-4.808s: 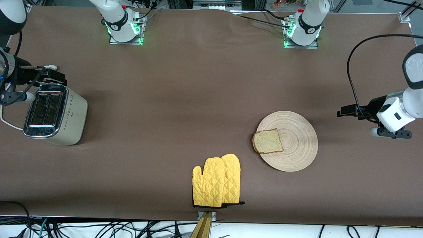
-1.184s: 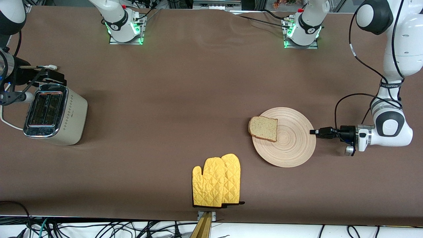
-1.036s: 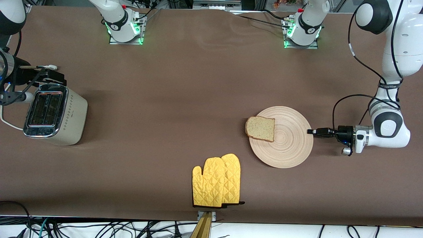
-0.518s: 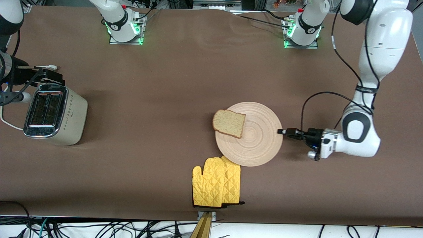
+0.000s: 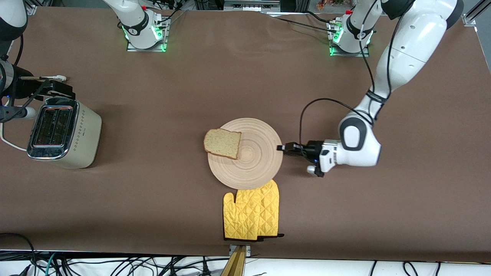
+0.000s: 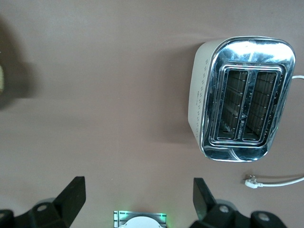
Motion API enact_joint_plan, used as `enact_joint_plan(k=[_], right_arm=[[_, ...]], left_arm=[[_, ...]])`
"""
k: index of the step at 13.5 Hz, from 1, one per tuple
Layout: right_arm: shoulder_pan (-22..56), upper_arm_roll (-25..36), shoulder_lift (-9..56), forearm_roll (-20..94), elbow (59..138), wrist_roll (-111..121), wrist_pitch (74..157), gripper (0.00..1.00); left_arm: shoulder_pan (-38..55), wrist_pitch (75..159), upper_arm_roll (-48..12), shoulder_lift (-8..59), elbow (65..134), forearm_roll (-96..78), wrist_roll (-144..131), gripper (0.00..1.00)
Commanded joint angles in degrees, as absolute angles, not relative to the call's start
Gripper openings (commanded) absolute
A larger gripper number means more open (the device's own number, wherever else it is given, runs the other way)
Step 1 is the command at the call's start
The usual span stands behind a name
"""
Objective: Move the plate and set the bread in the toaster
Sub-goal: 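Slide the wooden plate with the left gripper toward the toaster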
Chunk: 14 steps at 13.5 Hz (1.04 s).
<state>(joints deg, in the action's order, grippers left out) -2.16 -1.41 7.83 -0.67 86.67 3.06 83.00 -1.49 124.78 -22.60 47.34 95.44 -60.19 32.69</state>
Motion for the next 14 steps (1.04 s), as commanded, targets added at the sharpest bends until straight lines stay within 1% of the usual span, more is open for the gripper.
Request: enact_joint_plan(k=[1, 2, 5, 7, 8, 9, 10, 11, 12, 14], right_arm=[[-2.55, -1.58, 8.26, -0.70, 85.43, 3.60, 82.79, 1.00], [-2.55, -1.58, 8.17, -0.70, 85.43, 3.60, 82.79, 1.00], [-2.55, -1.58, 8.26, -0.70, 85.43, 3.60, 82.79, 1.00], [-2.55, -1.58, 8.26, -0.70, 85.43, 3.60, 82.79, 1.00], [-2.55, -1.58, 8.26, -0.70, 85.43, 3.60, 82.79, 1.00], [-2.55, -1.58, 8.26, -0.70, 85.43, 3.60, 82.79, 1.00], [-2.55, -1.58, 8.35, -0.79, 85.43, 3.78, 82.79, 1.00], [-2.55, -1.58, 8.52, -0.88, 85.43, 3.78, 82.79, 1.00], [-2.55, -1.58, 8.53, -0.70, 85.43, 3.17, 82.44, 1.00], [-2.37, -1.58, 8.61, -0.88, 85.43, 3.51, 82.79, 1.00]], left_arm=[[-2.90, 125.24, -23.47, 45.09, 99.40, -65.98, 34.37, 0.00], [-2.73, 126.29, -23.55, 45.09, 100.88, -68.01, 35.24, 0.00], [-2.90, 132.08, -26.62, 45.18, 106.51, -80.46, 45.50, 0.00], [-3.07, 132.36, -26.98, 44.30, 107.92, -81.91, 46.49, 0.00], [-3.08, 132.36, -26.98, 42.82, 109.23, -81.91, 45.71, 0.20], [-3.25, 132.36, -26.98, 42.54, 109.77, -82.18, 45.53, 0.52], [-3.60, 132.28, -26.98, 42.37, 109.78, -82.18, 45.35, 0.95], [-3.95, 132.01, -26.98, 42.28, 109.78, -82.18, 45.44, 1.00], [-4.48, 132.01, -26.98, 41.49, 109.78, -82.09, 45.35, 1.00], [-5.10, 131.92, -26.19, 37.55, 109.86, -78.51, 45.35, 1.00]])
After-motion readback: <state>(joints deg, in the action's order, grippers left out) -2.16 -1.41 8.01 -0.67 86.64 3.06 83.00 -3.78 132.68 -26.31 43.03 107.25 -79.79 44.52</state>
